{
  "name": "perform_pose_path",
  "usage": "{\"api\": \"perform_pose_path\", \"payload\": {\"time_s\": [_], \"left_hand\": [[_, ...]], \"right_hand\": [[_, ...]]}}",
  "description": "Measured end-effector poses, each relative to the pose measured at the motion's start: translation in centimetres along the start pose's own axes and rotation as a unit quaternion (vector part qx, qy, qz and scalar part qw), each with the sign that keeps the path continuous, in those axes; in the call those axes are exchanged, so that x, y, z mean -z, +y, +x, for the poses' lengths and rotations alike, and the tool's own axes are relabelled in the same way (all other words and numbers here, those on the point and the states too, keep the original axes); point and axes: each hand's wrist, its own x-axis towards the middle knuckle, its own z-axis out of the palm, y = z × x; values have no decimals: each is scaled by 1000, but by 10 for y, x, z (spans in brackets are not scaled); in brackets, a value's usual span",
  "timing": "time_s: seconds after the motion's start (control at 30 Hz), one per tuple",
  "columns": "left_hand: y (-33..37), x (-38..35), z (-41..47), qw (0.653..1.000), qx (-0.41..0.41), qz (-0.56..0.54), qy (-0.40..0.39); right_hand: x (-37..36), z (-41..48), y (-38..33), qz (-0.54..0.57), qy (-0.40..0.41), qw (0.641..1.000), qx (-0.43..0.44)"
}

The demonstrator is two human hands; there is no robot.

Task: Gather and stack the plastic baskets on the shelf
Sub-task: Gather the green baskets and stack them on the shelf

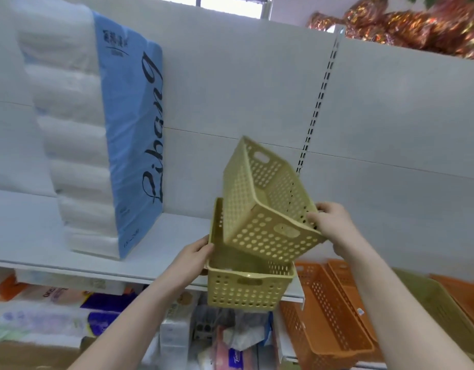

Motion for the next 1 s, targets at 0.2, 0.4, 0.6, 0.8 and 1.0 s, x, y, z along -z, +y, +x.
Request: {"api": "perform_pose_path", "payload": {"time_s": [0.2, 0.4, 0.6, 0.8, 1.0], "left_hand": [[-1, 7, -4, 998, 18, -29, -57], [-8, 5, -3, 997, 11, -27, -65], [-7, 2, -6, 996, -8, -39, -76], [-15, -11, -12, 994, -77, -27, -69], [-9, -78, -18, 981, -155, 8, -113]], "right_hand": [[-26, -8, -4, -197, -99, 975, -43], [-30, -4, -11, -195, -49, 979, -29], [-51, -9, 12, -205, -151, 964, -75], [-33, -33, 40, -87, -87, 990, -66], [31, -91, 111, -25, 44, 998, -25]]}}
